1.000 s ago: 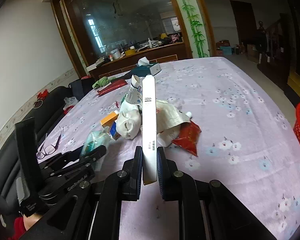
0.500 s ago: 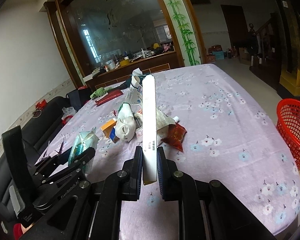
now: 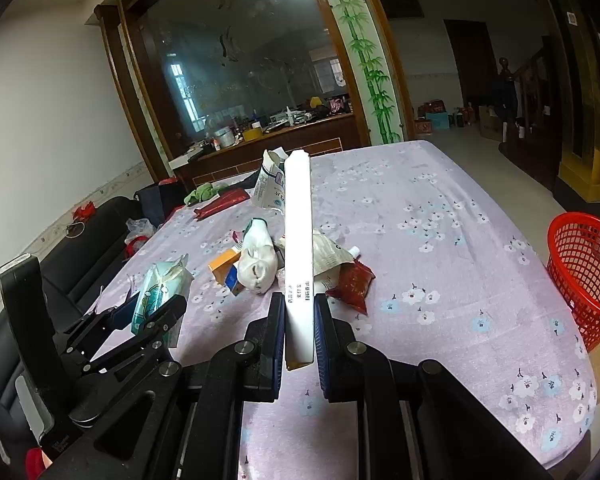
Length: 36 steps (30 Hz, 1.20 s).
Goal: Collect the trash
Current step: 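Hold the teal pack in the left tool while the right tool grasps the white medicine box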
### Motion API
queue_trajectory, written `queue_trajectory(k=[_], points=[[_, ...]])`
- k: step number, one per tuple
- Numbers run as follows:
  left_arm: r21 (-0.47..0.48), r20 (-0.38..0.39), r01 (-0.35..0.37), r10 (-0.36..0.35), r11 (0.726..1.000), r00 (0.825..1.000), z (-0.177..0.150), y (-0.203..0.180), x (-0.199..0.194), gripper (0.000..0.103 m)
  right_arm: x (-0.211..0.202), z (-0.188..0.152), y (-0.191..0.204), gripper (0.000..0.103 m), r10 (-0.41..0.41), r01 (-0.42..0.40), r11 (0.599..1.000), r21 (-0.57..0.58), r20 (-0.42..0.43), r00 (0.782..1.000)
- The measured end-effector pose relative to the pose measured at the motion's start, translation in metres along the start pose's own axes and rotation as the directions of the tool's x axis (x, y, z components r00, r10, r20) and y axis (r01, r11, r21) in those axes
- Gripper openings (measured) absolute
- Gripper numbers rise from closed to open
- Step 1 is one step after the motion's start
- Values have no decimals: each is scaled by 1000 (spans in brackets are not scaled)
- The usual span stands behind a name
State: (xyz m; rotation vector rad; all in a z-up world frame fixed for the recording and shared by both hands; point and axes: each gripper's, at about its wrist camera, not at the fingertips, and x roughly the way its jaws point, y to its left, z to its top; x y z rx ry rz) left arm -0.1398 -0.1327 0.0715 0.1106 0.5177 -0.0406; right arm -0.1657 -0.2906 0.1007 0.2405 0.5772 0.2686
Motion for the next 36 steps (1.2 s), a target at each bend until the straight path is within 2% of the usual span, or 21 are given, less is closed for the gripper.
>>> queue_trajectory(k=[6,36], points=[[13,19,-17,16,1000,1000,0,-4,-4,40,-1,0,1,15,3,-3,1000,-3,2,1000],[15,7,-17,17,1000,1000,-4,-5,-5,40,6,-3,-3,15,13,-13,1000,11,-28,1000]])
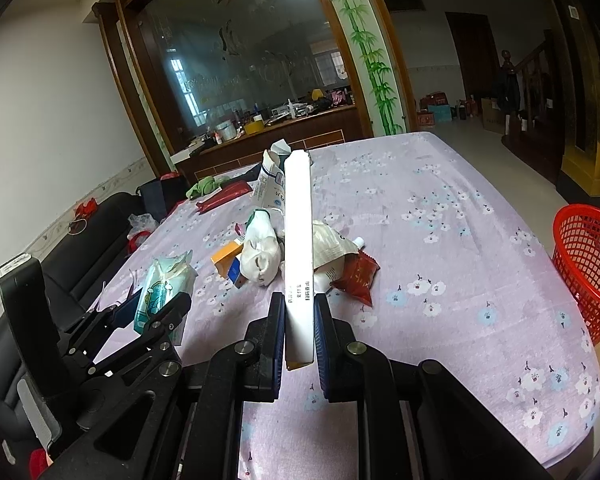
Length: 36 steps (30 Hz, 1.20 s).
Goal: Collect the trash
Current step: 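Hold the teal pack in the left tool while the right tool grasps the white medicine box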
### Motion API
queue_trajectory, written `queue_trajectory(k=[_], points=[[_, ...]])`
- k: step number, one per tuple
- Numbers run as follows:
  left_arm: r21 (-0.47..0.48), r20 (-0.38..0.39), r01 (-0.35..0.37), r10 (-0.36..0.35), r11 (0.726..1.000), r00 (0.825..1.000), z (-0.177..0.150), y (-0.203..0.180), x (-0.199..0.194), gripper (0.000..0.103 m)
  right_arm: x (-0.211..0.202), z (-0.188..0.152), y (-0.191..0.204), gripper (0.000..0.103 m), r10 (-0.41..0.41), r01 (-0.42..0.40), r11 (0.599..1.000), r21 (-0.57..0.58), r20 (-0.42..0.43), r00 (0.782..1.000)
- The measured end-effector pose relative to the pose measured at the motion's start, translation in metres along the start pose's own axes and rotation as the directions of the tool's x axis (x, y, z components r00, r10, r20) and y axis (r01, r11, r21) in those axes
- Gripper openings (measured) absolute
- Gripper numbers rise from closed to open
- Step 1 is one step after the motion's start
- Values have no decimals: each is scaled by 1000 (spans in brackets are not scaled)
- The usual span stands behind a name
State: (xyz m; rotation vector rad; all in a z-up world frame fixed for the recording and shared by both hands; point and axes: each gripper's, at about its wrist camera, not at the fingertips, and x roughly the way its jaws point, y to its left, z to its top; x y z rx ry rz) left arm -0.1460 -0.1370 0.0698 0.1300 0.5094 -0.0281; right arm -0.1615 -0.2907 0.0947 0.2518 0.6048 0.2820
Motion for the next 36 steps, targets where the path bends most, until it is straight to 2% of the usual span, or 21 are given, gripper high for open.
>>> queue_trajectory(k=[26,28,31,35,36], points=[[5,-8,10,-10,1000,1000,0,-3,3,40,3,0,-4,15,-5,5,1000,10,-9,1000],[1,-15,39,-39,999,999,-1,-1,4,40,1,1,-9,15,-8,8,1000,24,-6,1000],[-27,-44,120,-121,992,992,1,5,6,40,-7,5,-23,15,-25,25,998,53,14,1000],[-40,-65,215,-218,976,974,10,2,8,40,-23,13,-53,15,-71,65,992,111,54,996],[-39,-70,250,-253,967,965,12,0,8,40,-29,15,-63,15,-90,80,988,132,66,994]])
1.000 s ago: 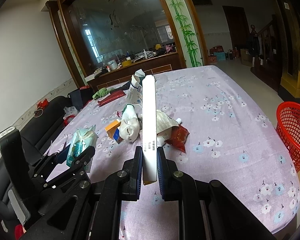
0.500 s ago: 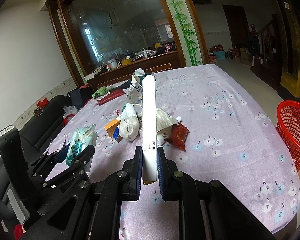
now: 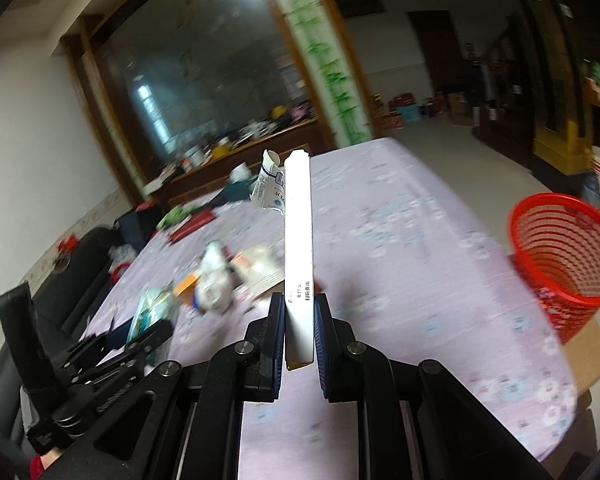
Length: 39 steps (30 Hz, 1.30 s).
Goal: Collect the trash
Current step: 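Hold the teal pack in the left tool while the right tool grasps the white medicine box, then drop the teal pack and white box into the red wastebasket with both tools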
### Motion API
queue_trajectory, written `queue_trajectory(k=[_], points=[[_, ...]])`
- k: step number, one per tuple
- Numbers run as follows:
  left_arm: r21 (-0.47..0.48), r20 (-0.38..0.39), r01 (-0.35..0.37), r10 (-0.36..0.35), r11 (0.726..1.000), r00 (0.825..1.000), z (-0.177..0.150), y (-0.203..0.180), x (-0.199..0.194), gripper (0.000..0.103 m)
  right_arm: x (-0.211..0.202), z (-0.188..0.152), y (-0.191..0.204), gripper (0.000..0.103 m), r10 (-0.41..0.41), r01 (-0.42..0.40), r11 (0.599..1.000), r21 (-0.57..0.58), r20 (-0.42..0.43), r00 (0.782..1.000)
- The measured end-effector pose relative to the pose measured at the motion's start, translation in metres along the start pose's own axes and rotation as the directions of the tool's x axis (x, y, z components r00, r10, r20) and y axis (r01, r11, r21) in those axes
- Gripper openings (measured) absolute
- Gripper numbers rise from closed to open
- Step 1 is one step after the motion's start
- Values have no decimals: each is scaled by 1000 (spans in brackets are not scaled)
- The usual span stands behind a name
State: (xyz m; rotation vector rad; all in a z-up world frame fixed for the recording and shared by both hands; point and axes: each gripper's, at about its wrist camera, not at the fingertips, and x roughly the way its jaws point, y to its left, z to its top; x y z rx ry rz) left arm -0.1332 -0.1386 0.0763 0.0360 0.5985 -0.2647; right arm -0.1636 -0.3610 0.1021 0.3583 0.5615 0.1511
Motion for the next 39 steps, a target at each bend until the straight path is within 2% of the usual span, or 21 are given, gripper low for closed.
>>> queue_trajectory(k=[4,7,12,18,23,26,27,29,33,35,39], points=[[17,-40,117,-117,993,992,9,-18,8,40,-16,11,-40,15,-71,68,995,72,37,997],[30,-84,218,-215,975,973,19,-43,19,40,-28,19,-76,15,-122,114,984,133,52,991],[75,-142,356,-343,931,928,35,-100,32,40,-53,30,-138,15,-224,201,951,235,78,971],[123,-201,508,-480,852,854,54,-188,49,40,-71,43,-196,15,-307,267,912,311,88,948],[129,-252,583,-542,802,802,62,-243,74,40,-77,49,-231,15,-349,298,885,358,85,933],[119,-275,605,-560,787,782,65,-264,91,41,-75,54,-248,15,-371,319,870,376,75,926],[115,-278,609,-563,785,778,64,-270,94,42,-71,56,-253,16,-375,323,867,379,68,925],[107,-282,607,-562,787,778,69,-275,105,57,-63,58,-262,16,-376,331,863,382,47,926],[68,-284,602,-563,795,776,68,-262,101,60,-61,55,-265,18,-396,352,856,379,43,917],[81,-273,589,-551,804,789,65,-247,91,60,-62,54,-258,19,-411,365,857,363,53,910],[107,-230,557,-524,824,820,65,-222,71,64,-62,51,-241,19,-370,327,879,348,61,927]])
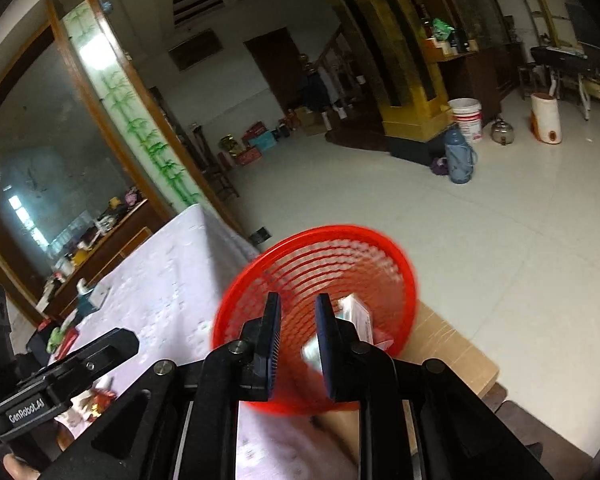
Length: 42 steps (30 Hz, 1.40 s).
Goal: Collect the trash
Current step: 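Drop the teal pack and white box into the red wastebasket with both tools, then move both open tools back over the table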
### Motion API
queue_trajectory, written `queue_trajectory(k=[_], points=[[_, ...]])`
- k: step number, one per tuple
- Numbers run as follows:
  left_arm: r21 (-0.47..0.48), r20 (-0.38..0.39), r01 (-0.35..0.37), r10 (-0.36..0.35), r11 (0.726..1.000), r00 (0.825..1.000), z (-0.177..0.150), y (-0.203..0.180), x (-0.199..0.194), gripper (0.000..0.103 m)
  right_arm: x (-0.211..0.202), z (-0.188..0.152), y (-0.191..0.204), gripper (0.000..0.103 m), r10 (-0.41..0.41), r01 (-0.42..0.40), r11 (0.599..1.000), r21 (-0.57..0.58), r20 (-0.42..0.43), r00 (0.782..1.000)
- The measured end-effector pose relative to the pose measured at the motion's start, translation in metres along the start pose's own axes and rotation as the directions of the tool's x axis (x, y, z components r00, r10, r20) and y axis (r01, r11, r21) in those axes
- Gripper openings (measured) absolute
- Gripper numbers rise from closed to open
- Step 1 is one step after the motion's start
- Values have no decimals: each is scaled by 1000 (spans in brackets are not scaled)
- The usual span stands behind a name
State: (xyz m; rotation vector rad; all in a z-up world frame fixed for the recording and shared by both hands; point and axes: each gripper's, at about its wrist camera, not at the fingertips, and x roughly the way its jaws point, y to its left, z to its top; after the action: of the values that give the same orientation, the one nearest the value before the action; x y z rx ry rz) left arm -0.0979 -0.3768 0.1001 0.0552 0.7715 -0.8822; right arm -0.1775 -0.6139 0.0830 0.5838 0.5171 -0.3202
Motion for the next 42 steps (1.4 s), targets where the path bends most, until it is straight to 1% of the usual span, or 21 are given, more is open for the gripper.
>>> queue_trajectory(k=[2,3,4,5,6,8,9,11,12,16,17,20,22,27,29,34,35,37,39,42], points=[[3,19,-19,19,1000,1000,-4,5,-15,66,-3,-6,14,19,33,-34,999,-22,-16,999],[6,23,-43,43,999,999,-13,9,-29,66,-5,-9,23,19,50,-51,998,-33,-21,999],[9,27,-54,54,998,998,-14,10,-34,66,-4,-12,30,19,61,-62,997,-43,-26,998],[11,35,-57,56,998,998,-21,14,-45,66,-6,-16,39,21,77,-79,995,-59,-35,996],[12,35,-62,61,998,997,-21,16,-50,66,-6,-20,48,23,96,-99,992,-72,-46,994],[20,45,-94,93,995,995,-30,21,-70,66,-7,-29,62,28,121,-126,988,-89,-61,991],[22,52,-102,101,995,994,-22,21,-69,66,-7,-35,71,31,134,-140,985,-101,-72,988],[18,66,-122,121,992,990,-25,31,-83,66,-5,-46,90,32,158,-171,976,-133,-101,982],[10,77,-132,131,991,988,-31,36,-95,66,-4,-51,98,33,167,-183,972,-145,-116,979],[-16,96,-164,164,986,982,-41,51,-116,67,-1,-73,121,36,202,-234,954,-185,-175,963],[-22,107,-188,190,982,976,-47,58,-127,67,0,-77,127,36,204,-239,951,-195,-184,962],[-59,106,-220,225,974,968,-55,77,-142,68,4,-90,143,37,207,-256,940,-226,-220,953],[-93,109,-247,256,965,960,-64,93,-156,68,8,-95,152,37,214,-270,934,-235,-239,947],[-185,93,-338,358,923,929,-85,143,-183,68,9,-111,174,37,224,-298,915,-272,-272,936],[-233,77,-383,409,894,909,-95,169,-197,68,11,-117,182,37,228,-310,907,-284,-287,930],[-329,25,-443,477,834,878,-112,231,-216,68,16,-127,200,37,242,-342,890,-302,-324,915],[-350,7,-448,481,823,877,-113,244,-216,68,17,-129,204,37,243,-346,886,-308,-327,913],[-375,-11,-448,479,812,878,-111,261,-211,68,18,-131,210,38,247,-355,881,-312,-336,909],[-382,-42,-478,502,791,864,-109,280,-204,68,19,-133,214,38,252,-364,877,-313,-347,904],[-381,-84,-491,499,784,862,-103,303,-187,68,19,-137,219,38,246,-365,872,-326,-351,903]])
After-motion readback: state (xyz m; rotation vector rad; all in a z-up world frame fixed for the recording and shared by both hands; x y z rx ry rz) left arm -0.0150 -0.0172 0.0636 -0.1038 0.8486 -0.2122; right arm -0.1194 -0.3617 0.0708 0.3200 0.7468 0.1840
